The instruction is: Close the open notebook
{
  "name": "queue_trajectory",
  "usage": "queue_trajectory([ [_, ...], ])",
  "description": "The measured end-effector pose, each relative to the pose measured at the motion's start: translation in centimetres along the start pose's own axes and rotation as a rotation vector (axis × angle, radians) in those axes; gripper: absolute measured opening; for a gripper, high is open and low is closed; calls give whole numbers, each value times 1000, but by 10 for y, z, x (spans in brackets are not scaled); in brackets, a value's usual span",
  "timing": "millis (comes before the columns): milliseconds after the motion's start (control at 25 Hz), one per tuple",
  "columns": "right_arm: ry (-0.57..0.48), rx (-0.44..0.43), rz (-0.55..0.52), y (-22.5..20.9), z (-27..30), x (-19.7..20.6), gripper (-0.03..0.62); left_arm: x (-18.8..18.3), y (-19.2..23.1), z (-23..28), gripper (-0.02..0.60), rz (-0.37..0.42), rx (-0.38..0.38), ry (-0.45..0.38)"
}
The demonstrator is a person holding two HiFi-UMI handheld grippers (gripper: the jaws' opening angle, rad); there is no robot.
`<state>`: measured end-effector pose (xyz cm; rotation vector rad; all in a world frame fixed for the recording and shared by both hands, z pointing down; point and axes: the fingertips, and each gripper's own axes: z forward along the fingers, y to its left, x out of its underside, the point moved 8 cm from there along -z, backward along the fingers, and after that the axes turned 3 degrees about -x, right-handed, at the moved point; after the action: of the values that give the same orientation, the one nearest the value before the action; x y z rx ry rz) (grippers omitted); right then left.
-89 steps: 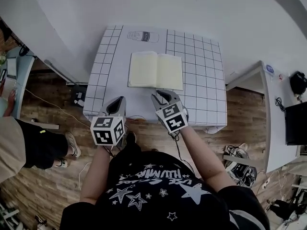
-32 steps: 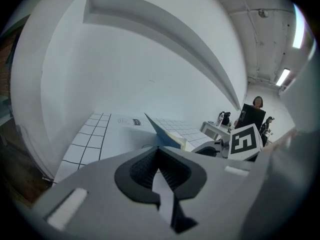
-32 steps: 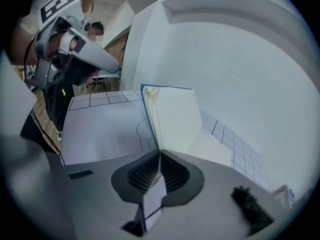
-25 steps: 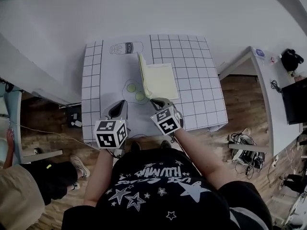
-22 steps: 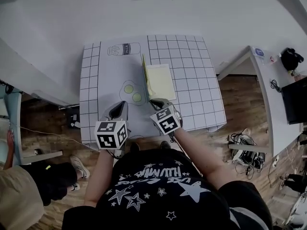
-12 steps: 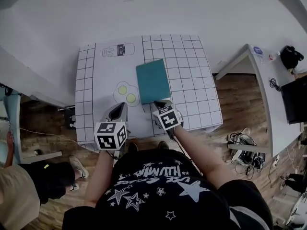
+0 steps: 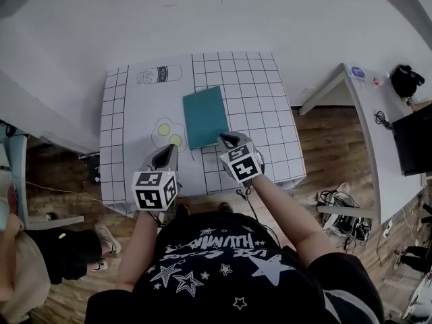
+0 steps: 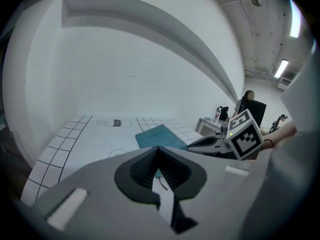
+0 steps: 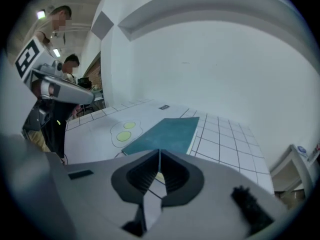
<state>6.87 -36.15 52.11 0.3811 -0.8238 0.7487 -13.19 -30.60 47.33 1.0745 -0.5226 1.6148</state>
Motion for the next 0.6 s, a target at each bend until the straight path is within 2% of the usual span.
queue_trajectory([
  [240,78,-11,117,-25,15,23,22,-1,-11,1,9,14,-20,7],
  [600,76,-56,154,-31,24,44,23,6,-34,2,9,-5,-80,39],
])
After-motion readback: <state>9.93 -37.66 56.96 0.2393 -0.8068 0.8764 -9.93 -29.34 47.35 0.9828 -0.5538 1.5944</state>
